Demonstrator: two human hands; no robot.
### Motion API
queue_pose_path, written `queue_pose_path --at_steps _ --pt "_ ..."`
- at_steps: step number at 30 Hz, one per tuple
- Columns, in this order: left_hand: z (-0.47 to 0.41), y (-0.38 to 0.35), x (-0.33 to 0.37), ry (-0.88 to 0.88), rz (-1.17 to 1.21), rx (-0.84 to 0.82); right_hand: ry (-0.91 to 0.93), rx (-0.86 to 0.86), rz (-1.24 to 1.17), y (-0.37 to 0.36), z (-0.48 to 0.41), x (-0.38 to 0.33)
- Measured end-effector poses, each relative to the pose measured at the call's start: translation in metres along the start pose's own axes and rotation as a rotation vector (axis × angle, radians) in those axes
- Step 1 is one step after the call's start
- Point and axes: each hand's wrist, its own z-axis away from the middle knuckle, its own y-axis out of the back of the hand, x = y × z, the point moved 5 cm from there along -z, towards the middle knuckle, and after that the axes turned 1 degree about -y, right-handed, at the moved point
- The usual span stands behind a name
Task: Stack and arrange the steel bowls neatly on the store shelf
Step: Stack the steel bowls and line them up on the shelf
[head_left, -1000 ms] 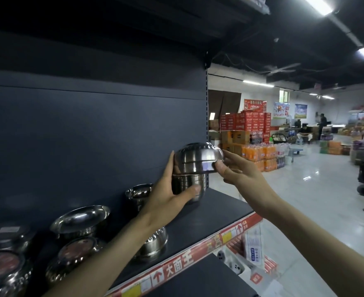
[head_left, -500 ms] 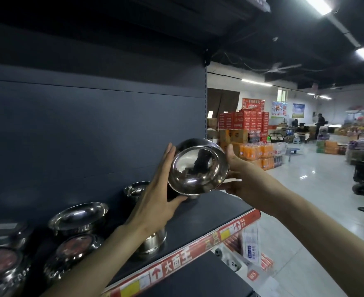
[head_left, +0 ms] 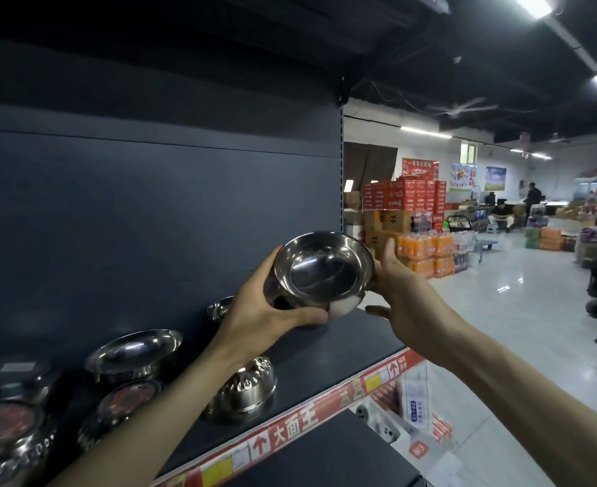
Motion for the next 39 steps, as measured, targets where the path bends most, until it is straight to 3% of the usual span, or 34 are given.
queue_pose_path --at_steps 8,20,25,29,39 --pt "-0.005 -0.003 -0.014 0.2 0.217 0.012 0.024 -0.053 0.07 -0.005 0.002 0.016" --pt "-0.015 -0.006 -0.041 0.206 0.262 0.05 0.063 0.011 0.096 0.007 -0.015 0.034" --pt "-0.032 -0.009 -0.052 0.199 0.159 0.033 0.036 0.02 0.052 0.015 -0.042 0.042" --pt "-0.053 -0.012 -0.056 0.219 0.219 0.091 0.046 0.025 -0.035 0.02 -0.076 0.043" --pt "-0.126 0.0 -0.098 0.223 0.029 0.121 0.11 0.055 0.052 0.029 -0.158 0.048"
